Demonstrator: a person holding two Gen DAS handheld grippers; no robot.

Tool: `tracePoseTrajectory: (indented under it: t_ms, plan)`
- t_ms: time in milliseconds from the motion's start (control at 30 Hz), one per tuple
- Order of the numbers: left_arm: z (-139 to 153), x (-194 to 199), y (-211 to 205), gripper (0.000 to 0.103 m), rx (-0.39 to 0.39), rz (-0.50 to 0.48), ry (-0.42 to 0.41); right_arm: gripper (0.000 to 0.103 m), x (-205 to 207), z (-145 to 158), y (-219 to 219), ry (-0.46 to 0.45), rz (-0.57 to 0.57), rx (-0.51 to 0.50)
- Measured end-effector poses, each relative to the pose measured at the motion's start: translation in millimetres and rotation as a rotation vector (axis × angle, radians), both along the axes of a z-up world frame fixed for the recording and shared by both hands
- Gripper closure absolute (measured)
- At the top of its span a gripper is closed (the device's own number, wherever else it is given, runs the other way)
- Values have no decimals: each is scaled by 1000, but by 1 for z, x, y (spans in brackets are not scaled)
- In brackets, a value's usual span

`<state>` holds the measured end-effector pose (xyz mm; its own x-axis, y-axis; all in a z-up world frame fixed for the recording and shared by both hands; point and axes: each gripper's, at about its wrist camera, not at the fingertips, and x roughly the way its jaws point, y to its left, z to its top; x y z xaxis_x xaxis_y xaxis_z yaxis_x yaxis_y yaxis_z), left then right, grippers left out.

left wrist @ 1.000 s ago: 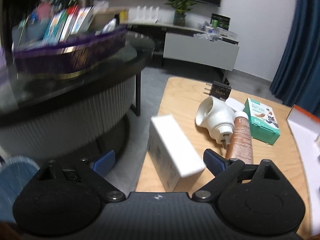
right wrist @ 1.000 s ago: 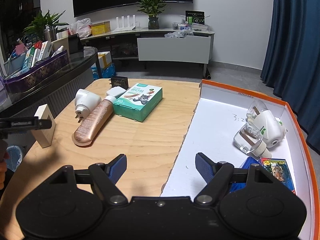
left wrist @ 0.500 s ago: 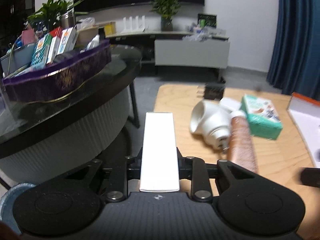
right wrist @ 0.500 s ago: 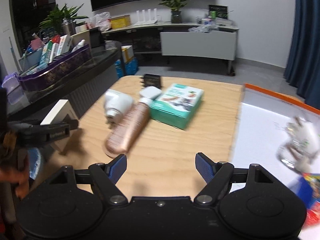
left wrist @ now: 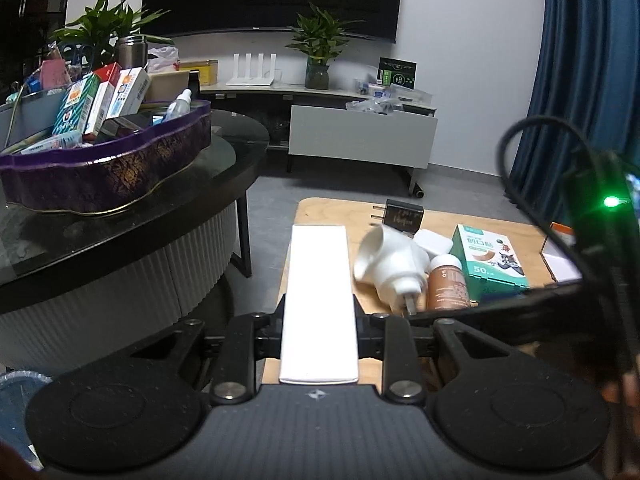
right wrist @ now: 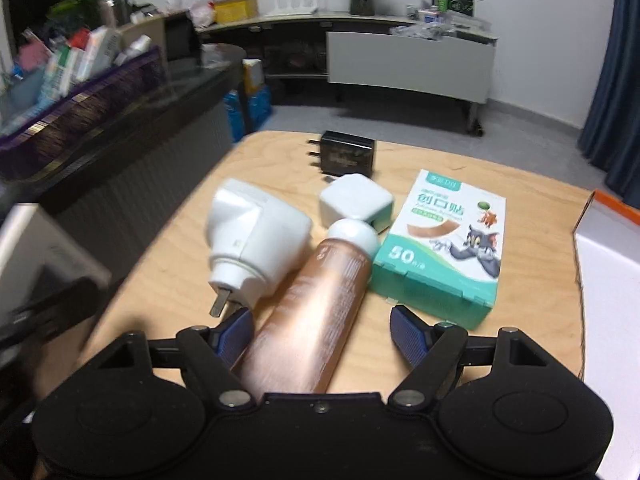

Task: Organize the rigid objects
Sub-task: 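Grasp the long white box with left gripper while right gripper grasps brown lotion bottle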

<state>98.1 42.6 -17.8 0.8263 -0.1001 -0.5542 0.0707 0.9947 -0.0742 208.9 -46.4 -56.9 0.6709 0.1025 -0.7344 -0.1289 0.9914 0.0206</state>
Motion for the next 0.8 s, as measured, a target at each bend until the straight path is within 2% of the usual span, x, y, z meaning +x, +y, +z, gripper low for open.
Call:
tracePoseTrajectory:
  t_ms: [67,167,200,267,400,533,800]
  plan:
    - [-1,2,2,76,-15,-3,5,16,6,-1,-2,-14,-14,13]
    - [-2,4,3,76,-29,-6,11,54,6,2,-4,-40,-8,15]
    - [-2,3,3,76,-30,-8,9,57,5,2,-4,-40,-4,3]
    - [-2,2,2,76,-27,-12,5,57,-1,3,-5,-44,11,-22]
    - [-1,-2,-1,76,-24,-25,2,58,-25,8,-19,-33,8,-7]
    - [6,-8,-10,76,-11,-55,-11,58,-57,27,-38,-78,-3,7]
    - [28,-29,-50,76,4,-151,-47,58,-113,70,-100,-173,-112,76]
